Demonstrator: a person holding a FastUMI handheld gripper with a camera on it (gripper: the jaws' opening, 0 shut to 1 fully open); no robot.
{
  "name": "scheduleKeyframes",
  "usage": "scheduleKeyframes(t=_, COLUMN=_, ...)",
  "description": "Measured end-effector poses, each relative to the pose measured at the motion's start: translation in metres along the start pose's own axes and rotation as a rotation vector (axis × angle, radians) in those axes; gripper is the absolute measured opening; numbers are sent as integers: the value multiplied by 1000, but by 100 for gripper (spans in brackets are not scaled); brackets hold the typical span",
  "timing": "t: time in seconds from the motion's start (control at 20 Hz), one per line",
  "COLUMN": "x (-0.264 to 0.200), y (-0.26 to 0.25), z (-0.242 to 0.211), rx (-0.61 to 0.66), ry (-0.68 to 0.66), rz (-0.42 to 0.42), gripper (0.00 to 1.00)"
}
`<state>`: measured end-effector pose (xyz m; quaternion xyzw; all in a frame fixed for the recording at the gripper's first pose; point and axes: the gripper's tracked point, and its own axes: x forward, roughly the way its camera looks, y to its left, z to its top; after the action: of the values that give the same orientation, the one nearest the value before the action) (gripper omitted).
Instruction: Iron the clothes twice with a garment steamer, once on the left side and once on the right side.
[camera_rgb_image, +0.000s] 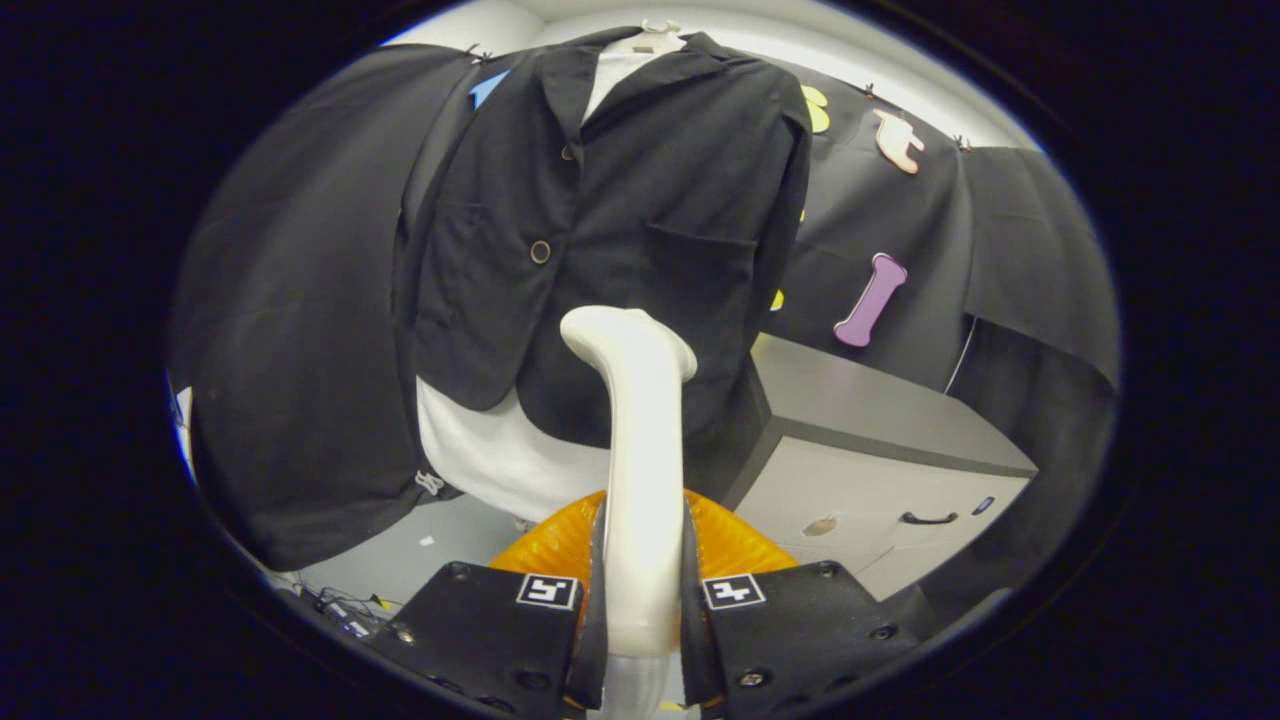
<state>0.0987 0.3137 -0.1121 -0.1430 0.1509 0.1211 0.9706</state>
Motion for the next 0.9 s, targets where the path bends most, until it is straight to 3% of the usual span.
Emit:
scheduleKeyframes(t=0.25, x=-13, y=-7, z=14, rx=31, ry=-21, rz=7, gripper=32)
scheduleKeyframes(t=0.6, x=-61, y=-15, z=114, rx=80, ry=-210, rz=11, gripper=32)
scheduleKeyframes(t=0.9, x=-81, y=10, z=203, rx=84, ry=-380, rz=37, gripper=32)
